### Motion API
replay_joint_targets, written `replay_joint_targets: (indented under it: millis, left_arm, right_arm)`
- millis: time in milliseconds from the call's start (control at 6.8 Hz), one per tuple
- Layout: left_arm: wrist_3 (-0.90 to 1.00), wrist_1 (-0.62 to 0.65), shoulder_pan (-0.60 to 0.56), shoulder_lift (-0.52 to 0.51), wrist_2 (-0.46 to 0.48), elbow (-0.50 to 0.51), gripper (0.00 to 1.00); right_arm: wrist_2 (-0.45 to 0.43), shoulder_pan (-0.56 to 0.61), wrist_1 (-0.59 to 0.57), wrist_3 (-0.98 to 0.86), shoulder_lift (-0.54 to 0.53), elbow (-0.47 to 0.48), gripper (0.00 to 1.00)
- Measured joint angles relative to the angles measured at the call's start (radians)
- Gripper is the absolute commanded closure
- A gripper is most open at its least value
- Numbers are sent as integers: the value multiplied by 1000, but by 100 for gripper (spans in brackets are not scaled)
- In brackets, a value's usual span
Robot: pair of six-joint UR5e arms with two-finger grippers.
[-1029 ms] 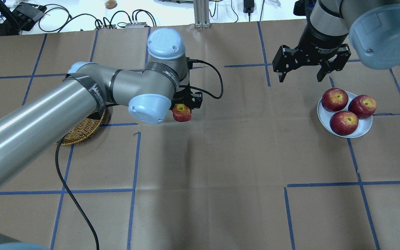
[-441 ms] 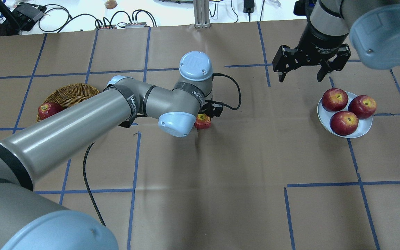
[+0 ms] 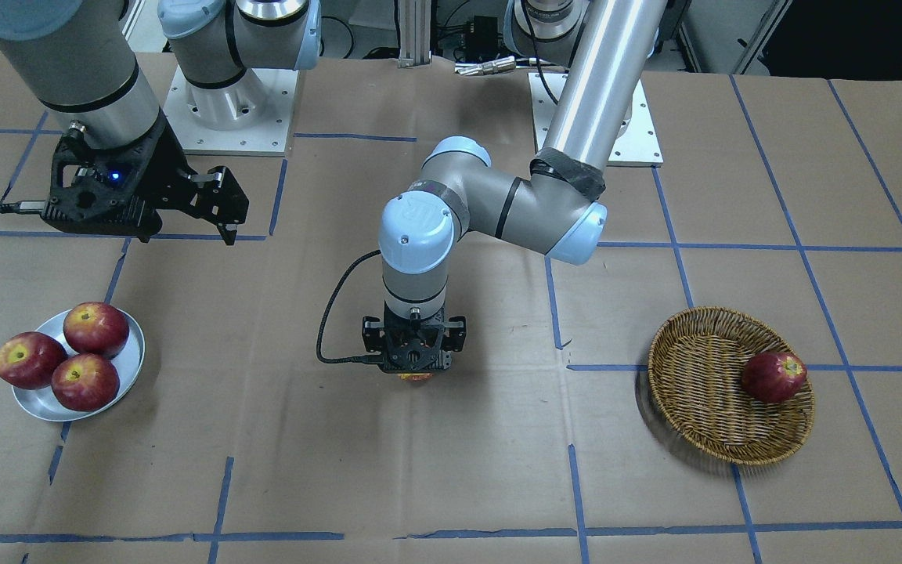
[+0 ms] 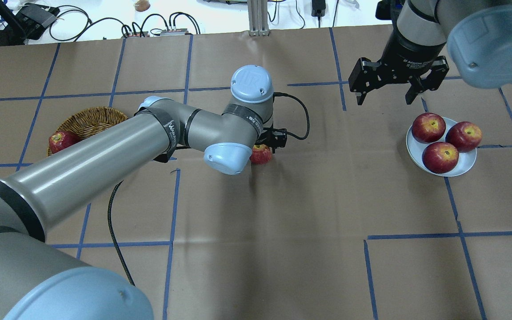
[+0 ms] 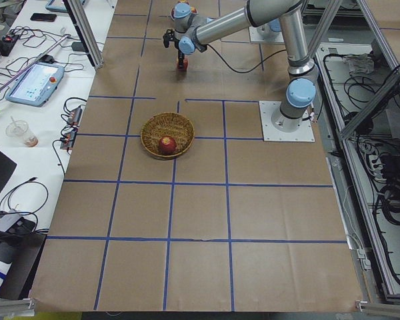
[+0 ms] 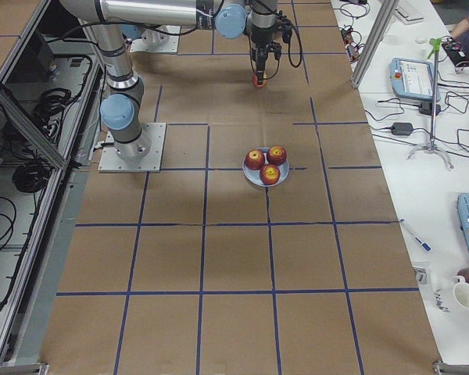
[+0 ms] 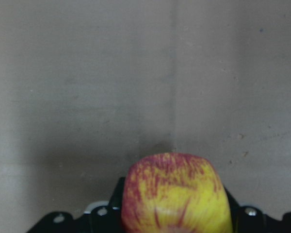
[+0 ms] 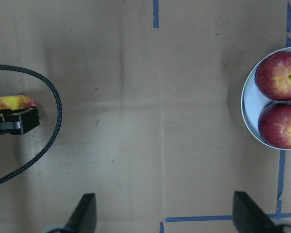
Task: Transfer apple from basket to plate
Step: 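Set the apple on the table and open the left gripper, withdrawing, then grasp the apple with the right gripper while the left arm returns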
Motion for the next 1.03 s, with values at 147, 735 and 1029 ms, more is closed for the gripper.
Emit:
replay_joint_targets:
  millis: [147,735,1029]
  left_arm:
    - [3,-4,2,9,0,2,1]
    - [112,-309,82,210,8,96,1]
    - [245,-590,184,413,9,150,0]
  right_arm:
    - [2,0,-1,0,0,0,0]
    - [2,0,-2,1,0,-9,0]
    - [-3,13,-42,15,8,-19,0]
